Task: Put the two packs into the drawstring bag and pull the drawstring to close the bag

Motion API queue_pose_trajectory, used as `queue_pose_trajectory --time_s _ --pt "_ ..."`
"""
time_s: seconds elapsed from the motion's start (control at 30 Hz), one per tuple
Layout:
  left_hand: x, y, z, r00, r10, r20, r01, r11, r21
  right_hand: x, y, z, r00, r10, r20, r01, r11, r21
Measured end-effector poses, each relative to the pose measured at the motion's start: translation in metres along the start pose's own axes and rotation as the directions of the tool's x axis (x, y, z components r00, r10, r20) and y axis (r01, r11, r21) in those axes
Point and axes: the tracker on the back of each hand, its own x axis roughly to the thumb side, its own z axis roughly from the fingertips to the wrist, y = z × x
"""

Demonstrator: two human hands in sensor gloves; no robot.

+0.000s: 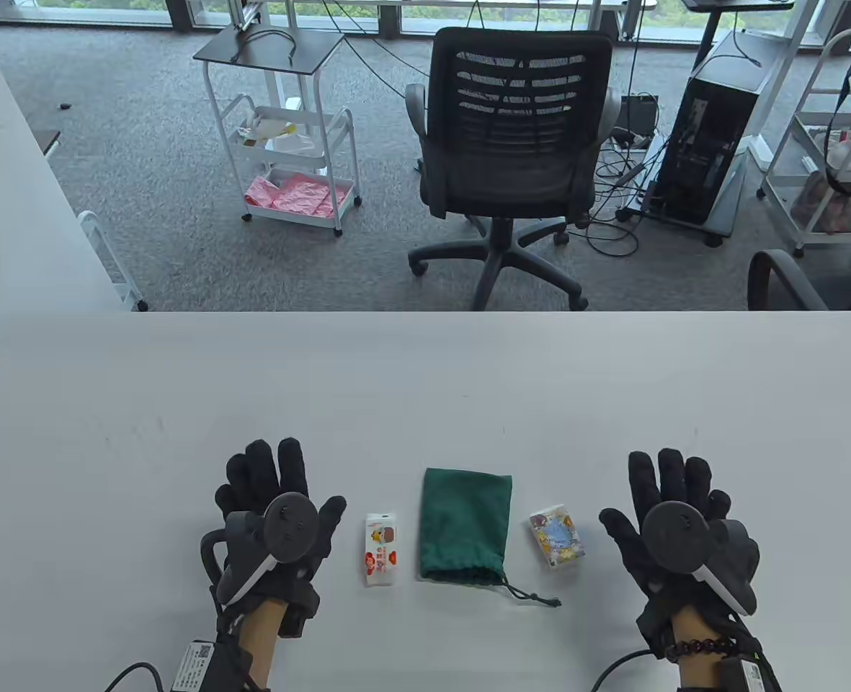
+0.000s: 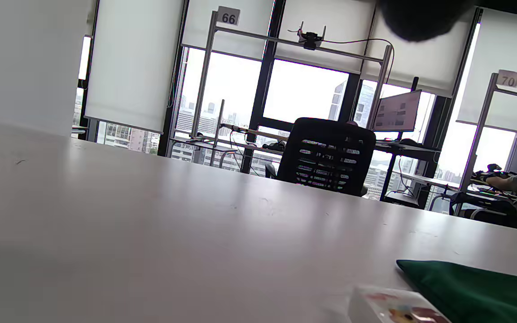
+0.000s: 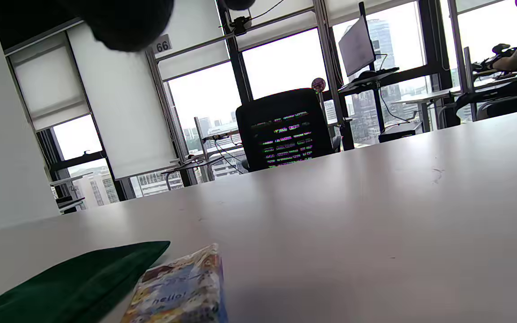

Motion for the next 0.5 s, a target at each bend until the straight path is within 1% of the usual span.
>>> queue_pose_trajectory --time_s 0.3,0.5 --pt "0.0009 -0.0003 -0.0008 1.000 0.007 0.006 -0.007 1.000 0.009 -0.0003 0.0003 -0.0003 1.000 -0.001 -0.005 0.001 1.000 0.004" --pt "0.0062 -0.0003 0.0004 1.000 0.010 0.030 -0.011 1.000 0.019 -0.0003 0.0000 0.0009 1.000 -0.004 -0.007 0.004 1.000 -0.001"
